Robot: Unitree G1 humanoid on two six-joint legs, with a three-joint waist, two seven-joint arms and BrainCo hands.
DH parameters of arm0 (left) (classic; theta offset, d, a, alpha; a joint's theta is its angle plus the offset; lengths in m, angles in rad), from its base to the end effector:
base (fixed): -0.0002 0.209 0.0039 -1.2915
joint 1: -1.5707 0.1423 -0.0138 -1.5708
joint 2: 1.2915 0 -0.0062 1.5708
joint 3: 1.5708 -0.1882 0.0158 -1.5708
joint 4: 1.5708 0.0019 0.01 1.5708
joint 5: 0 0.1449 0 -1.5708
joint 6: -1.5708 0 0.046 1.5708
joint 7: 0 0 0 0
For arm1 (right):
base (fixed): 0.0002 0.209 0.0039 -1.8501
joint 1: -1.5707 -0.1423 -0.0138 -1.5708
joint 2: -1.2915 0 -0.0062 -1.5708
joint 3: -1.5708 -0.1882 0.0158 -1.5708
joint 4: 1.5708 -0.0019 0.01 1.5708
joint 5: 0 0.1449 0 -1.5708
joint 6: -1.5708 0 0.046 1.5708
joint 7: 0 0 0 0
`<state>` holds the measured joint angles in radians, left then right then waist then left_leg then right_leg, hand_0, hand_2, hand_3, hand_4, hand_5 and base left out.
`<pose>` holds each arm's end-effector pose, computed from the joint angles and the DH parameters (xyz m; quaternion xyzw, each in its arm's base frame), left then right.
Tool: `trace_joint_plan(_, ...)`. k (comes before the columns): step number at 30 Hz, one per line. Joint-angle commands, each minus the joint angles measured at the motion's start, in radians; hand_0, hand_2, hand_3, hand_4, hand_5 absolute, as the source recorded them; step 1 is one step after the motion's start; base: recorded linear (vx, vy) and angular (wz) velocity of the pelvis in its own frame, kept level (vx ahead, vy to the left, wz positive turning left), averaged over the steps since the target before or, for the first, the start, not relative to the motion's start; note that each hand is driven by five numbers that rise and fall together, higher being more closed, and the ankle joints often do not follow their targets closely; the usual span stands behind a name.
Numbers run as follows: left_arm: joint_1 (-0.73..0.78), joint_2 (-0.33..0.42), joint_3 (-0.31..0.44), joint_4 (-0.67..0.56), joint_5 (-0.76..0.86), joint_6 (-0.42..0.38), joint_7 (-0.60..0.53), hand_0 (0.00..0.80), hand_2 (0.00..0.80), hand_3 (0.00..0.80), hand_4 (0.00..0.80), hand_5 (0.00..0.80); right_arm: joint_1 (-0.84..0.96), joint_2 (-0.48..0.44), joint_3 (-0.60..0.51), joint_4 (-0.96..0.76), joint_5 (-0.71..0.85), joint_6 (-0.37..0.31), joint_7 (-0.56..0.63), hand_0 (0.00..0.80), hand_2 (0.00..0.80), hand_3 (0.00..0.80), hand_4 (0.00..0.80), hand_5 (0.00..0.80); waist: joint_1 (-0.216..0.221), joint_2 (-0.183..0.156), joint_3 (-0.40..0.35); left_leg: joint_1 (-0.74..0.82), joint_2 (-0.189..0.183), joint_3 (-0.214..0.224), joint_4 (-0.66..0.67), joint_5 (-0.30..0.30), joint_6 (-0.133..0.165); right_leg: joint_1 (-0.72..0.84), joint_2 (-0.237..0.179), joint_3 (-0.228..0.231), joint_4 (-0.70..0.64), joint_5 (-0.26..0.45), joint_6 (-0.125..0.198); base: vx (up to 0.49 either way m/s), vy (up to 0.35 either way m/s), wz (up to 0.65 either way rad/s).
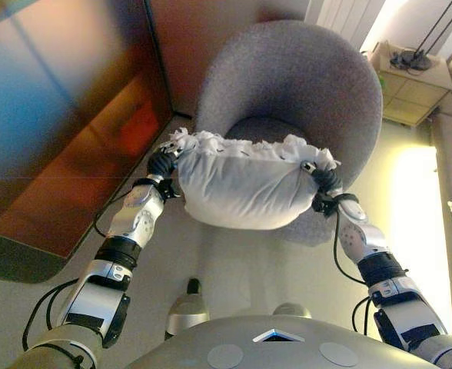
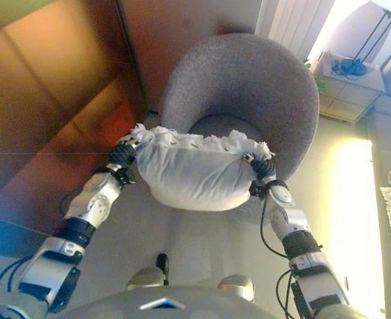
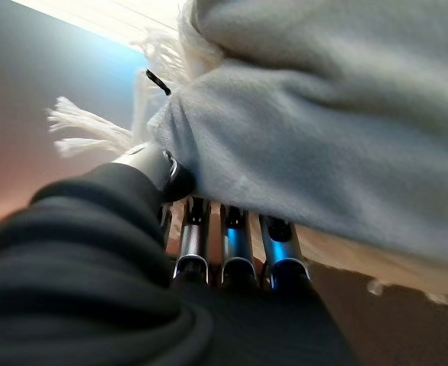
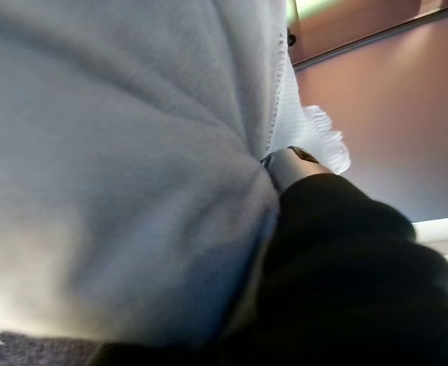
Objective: Pick up the cushion and take it to the sofa
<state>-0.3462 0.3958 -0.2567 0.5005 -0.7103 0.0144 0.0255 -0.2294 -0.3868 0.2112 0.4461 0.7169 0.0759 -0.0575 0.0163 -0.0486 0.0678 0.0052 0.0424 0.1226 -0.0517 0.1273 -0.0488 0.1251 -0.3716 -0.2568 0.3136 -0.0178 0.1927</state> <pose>0.2700 0.1961 0.0275 -0.1063 0.1263 -0.0302 0.9858 0.2452 -0.2035 0.0081 0.1250 0.1791 -0.0053 0.9758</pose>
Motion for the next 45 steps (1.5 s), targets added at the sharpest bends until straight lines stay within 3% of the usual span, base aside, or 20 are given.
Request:
trace_joint_plan(1, -0.157, -0.049, -0.056, -0.009, 0.009, -0.045, -0.085, 0.8, 0.8, 0.8, 0.8, 0.8, -0.16, -0.007, -0.015, -0.012, 0.079, -0.084, 0.063, 0.8, 0.8, 0.8, 0.8, 0.8, 0.014, 0.016, -0.039, 0.012, -0.008, 0.036, 0.16, -0.19, 0.045, -0.127, -0.045, 0.078, 0.031, 0.229, 0.021, -0.003, 0.266, 0.27)
trace_joint_plan(3, -0.173, -0.044, -0.063, -0.001, -0.001, -0.044, -0.086, 0.8, 0.8, 0.8, 0.8, 0.8, -0.156, -0.017, -0.011, -0.011, 0.096, -0.094, 0.064, 0.8, 0.8, 0.8, 0.8, 0.8, -0.003, 0.034, -0.022, 0.028, -0.014, 0.039, 0.167, -0.206, 0.059, -0.209, -0.025, 0.125, 0.178, 0.236, -0.004, 0.032, 0.255, 0.37)
trace_joint_plan(5, -0.183, -0.053, -0.074, 0.02, -0.01, -0.053, -0.091, 0.8, 0.8, 0.8, 0.8, 0.8, -0.151, -0.025, -0.008, -0.016, 0.108, -0.09, 0.063, 0.8, 0.8, 0.8, 0.8, 0.8, -0.033, 0.038, -0.015, 0.048, -0.028, 0.041, 0.16, -0.207, 0.063, -0.26, 0.024, 0.152, 0.186, 0.253, -0.016, 0.102, 0.156, 0.34)
trace_joint_plan(8, -0.178, -0.063, -0.085, 0.009, -0.001, -0.047, -0.081, 0.8, 0.8, 0.8, 0.8, 0.8, -0.119, -0.026, -0.008, -0.024, 0.094, -0.094, 0.076, 0.8, 0.8, 0.8, 0.8, 0.8, -0.065, 0.019, -0.005, 0.084, -0.053, 0.043, 0.15, -0.222, 0.056, -0.29, 0.04, 0.152, 0.049, 0.306, 0.0, 0.197, -0.024, 0.23)
trace_joint_plan(11, -0.186, -0.067, -0.098, 0.015, -0.005, -0.046, -0.074, 0.8, 0.8, 0.8, 0.8, 0.8, -0.123, -0.039, -0.015, -0.009, 0.111, -0.094, 0.102, 0.8, 0.8, 0.8, 0.8, 0.8, -0.094, 0.0, 0.011, 0.104, -0.054, 0.028, 0.17, -0.257, 0.044, -0.318, 0.051, 0.196, -0.112, 0.331, 0.024, 0.218, -0.144, 0.26)
trace_joint_plan(15, -0.196, -0.073, -0.113, 0.045, 0.0, -0.059, -0.076, 0.8, 0.8, 0.8, 0.8, 0.8, -0.156, -0.047, -0.001, 0.023, 0.11, -0.097, 0.126, 0.8, 0.8, 0.8, 0.8, 0.8, -0.108, -0.015, 0.011, 0.118, -0.06, 0.013, 0.174, -0.285, 0.046, -0.334, 0.081, 0.212, -0.207, 0.344, 0.038, 0.196, -0.123, 0.27)
trace_joint_plan(18, -0.175, -0.073, -0.103, 0.043, -0.001, -0.067, -0.068, 0.8, 0.8, 0.8, 0.8, 0.8, -0.156, -0.055, 0.006, 0.002, 0.095, -0.088, 0.139, 0.8, 0.8, 0.8, 0.8, 0.8, -0.111, -0.027, 0.003, 0.134, -0.073, 0.006, 0.164, -0.299, 0.057, -0.338, 0.121, 0.198, -0.223, 0.329, 0.033, 0.183, -0.11, 0.6)
trace_joint_plan(20, -0.155, -0.075, -0.087, 0.029, 0.008, -0.069, -0.069, 0.8, 0.8, 0.8, 0.8, 0.8, -0.153, -0.057, 0.009, -0.014, 0.087, -0.083, 0.147, 0.8, 0.8, 0.8, 0.8, 0.8, -0.108, -0.028, -0.006, 0.144, -0.078, -0.001, 0.154, -0.298, 0.063, -0.317, 0.164, 0.179, -0.224, 0.272, 0.013, 0.191, -0.115, 0.43)
trace_joint_plan(23, -0.125, -0.086, -0.067, 0.004, -0.001, -0.059, -0.069, 0.8, 0.8, 0.8, 0.8, 0.8, -0.141, -0.05, 0.007, -0.028, 0.073, -0.075, 0.142, 0.8, 0.8, 0.8, 0.8, 0.8, -0.112, -0.021, -0.025, 0.146, -0.071, -0.009, 0.151, -0.293, 0.057, -0.276, 0.201, 0.209, -0.259, 0.22, -0.008, 0.203, -0.152, -0.19)
trace_joint_plan(28, -0.092, -0.081, -0.033, -0.01, -0.009, -0.057, -0.071, 0.8, 0.8, 0.8, 0.8, 0.8, -0.153, -0.053, 0.012, -0.036, 0.07, -0.038, 0.155, 0.8, 0.8, 0.8, 0.8, 0.8, -0.12, -0.011, -0.056, 0.168, 0.001, 0.038, 0.212, -0.284, 0.022, -0.229, 0.245, 0.211, -0.236, 0.126, -0.057, 0.184, -0.176, -0.1)
trace_joint_plan(30, -0.089, -0.085, -0.021, -0.02, -0.004, -0.064, -0.069, 0.8, 0.8, 0.8, 0.8, 0.8, -0.164, -0.048, 0.022, -0.03, 0.057, -0.043, 0.162, 0.8, 0.8, 0.8, 0.8, 0.8, -0.119, -0.01, -0.057, 0.137, 0.045, 0.058, 0.334, -0.236, -0.005, -0.222, 0.259, 0.201, -0.215, 0.098, -0.091, 0.097, -0.23, -0.09)
trace_joint_plan(33, -0.09, -0.093, -0.02, -0.029, -0.016, -0.068, -0.072, 0.8, 0.8, 0.8, 0.8, 0.8, -0.163, -0.055, 0.03, -0.035, 0.063, -0.058, 0.152, 0.8, 0.8, 0.8, 0.8, 0.8, -0.127, -0.016, -0.045, 0.057, 0.125, 0.126, 0.536, -0.145, -0.032, -0.197, 0.276, 0.174, -0.185, 0.058, -0.144, 0.086, -0.206, -0.03)
trace_joint_plan(36, -0.087, -0.109, -0.026, -0.032, -0.006, -0.065, -0.086, 0.8, 0.8, 0.8, 0.8, 0.8, -0.137, -0.057, 0.019, -0.048, 0.067, -0.068, 0.147, 0.8, 0.8, 0.8, 0.8, 0.8, -0.134, -0.013, -0.038, 0.039, 0.188, 0.159, 0.519, -0.1, -0.051, -0.16, 0.29, 0.147, -0.184, 0.041, -0.156, 0.13, -0.056, 0.31)
trace_joint_plan(40, -0.106, -0.12, -0.037, -0.017, -0.016, -0.064, -0.097, 0.8, 0.8, 0.8, 0.8, 0.8, -0.151, -0.077, 0.007, -0.058, 0.076, -0.043, 0.127, 0.8, 0.8, 0.8, 0.8, 0.8, -0.118, 0.004, -0.031, 0.037, 0.221, 0.088, 0.301, 0.01, -0.088, -0.106, 0.282, 0.124, -0.215, 0.023, -0.137, 0.146, 0.15, 0.36)
trace_joint_plan(45, -0.079, -0.134, -0.038, -0.007, -0.022, -0.101, -0.104, 0.8, 0.8, 0.8, 0.8, 0.8, -0.131, -0.075, 0.016, -0.089, 0.083, -0.027, 0.12, 0.8, 0.8, 0.8, 0.8, 0.8, -0.051, 0.037, -0.007, -0.032, 0.203, -0.11, 0.053, 0.094, -0.121, -0.014, 0.26, 0.147, -0.275, -0.005, -0.108, 0.219, 0.192, 0.26)
